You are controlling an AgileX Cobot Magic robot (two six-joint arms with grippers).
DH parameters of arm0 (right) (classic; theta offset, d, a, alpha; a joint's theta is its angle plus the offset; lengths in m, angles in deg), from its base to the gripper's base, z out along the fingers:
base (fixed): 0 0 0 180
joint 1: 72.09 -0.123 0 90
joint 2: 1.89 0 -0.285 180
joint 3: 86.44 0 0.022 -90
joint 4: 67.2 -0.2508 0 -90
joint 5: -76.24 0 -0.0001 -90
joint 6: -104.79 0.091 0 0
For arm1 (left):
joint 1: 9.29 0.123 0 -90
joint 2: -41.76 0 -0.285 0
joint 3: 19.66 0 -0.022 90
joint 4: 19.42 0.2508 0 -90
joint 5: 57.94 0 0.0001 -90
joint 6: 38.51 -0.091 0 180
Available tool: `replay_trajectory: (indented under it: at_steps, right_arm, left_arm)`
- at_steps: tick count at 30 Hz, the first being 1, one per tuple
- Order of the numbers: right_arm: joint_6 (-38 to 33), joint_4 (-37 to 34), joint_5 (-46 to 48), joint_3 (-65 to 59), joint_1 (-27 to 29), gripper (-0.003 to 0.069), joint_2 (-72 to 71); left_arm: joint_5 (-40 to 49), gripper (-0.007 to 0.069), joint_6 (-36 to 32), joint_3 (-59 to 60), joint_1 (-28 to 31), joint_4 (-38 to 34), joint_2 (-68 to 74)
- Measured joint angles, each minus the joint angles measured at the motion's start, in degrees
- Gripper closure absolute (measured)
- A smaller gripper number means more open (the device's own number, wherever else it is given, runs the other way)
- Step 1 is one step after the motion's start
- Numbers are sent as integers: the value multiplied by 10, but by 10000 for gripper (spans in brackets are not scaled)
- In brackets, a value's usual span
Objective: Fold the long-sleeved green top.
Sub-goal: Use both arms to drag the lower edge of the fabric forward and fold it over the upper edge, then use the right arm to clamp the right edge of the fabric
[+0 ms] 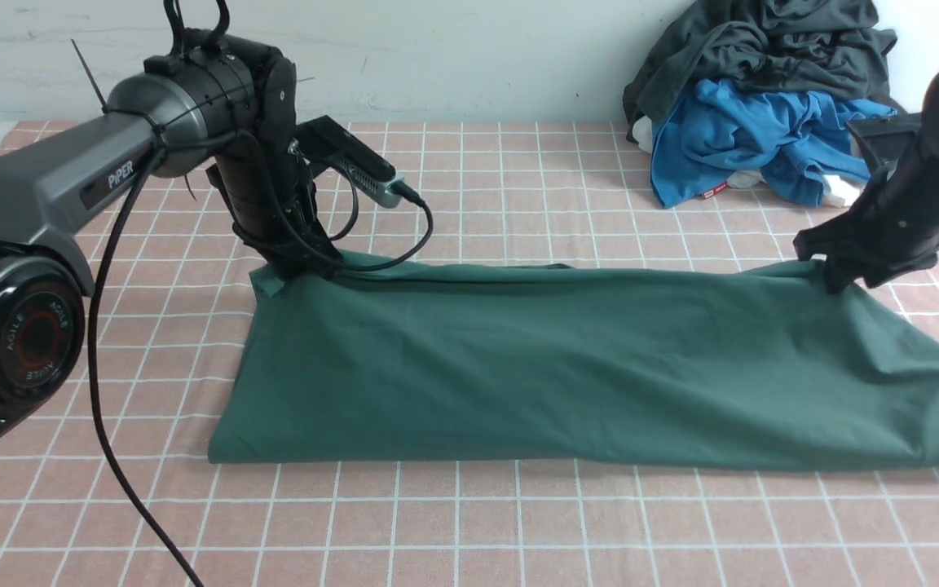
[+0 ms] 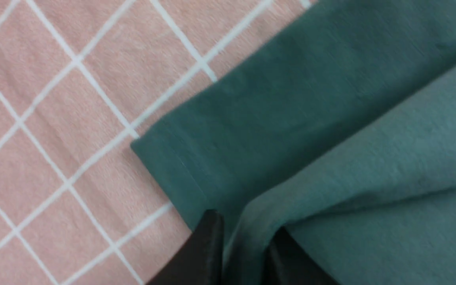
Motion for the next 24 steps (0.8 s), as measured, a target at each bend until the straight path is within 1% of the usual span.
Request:
replay_trajectory:
  at_steps: [1, 2, 4, 5, 8, 9, 10, 12, 16, 18, 20, 24]
  right_arm:
    - [12, 10, -1, 0, 0, 276, -1]
    - [21, 18, -1, 1, 0, 260, -4]
    - [44, 38, 0, 1, 0, 218, -12]
    - [49, 40, 0, 1, 0, 212, -13]
    - [74, 61, 27, 1, 1, 192, -43]
    - [76, 61, 29, 1, 2, 192, -45]
    - [87, 59, 48, 1, 7, 190, -64]
    - [95, 54, 60, -3, 22, 188, -82]
    - [100, 29, 59, -64, 67, 186, -127]
    - [102, 12, 46, -114, 96, 186, -147]
    - [102, -10, 24, -173, 124, 186, -163]
    - [91, -50, -31, -264, 160, 186, -163]
  left_arm:
    - [-5, 469, 8, -2, 0, 2, 1]
    - [-9, 440, 14, -4, 0, 3, 1]
    - [-10, 356, 38, -17, 1, 7, 1]
    - [-10, 347, 44, -21, 1, 7, 1]
    - [24, 187, 92, -71, 1, 14, 1]
    - [27, 187, 93, -75, 1, 14, 1]
    - [68, 135, 101, -103, 1, 12, 1]
    - [99, 109, 106, -134, 1, -1, 1]
    - [113, 114, 110, -154, -4, -48, 0]
    - [114, 148, 108, -155, -13, -74, 1]
    - [115, 193, 101, -155, -25, -91, 2]
    - [115, 323, 84, -155, -53, -111, 8]
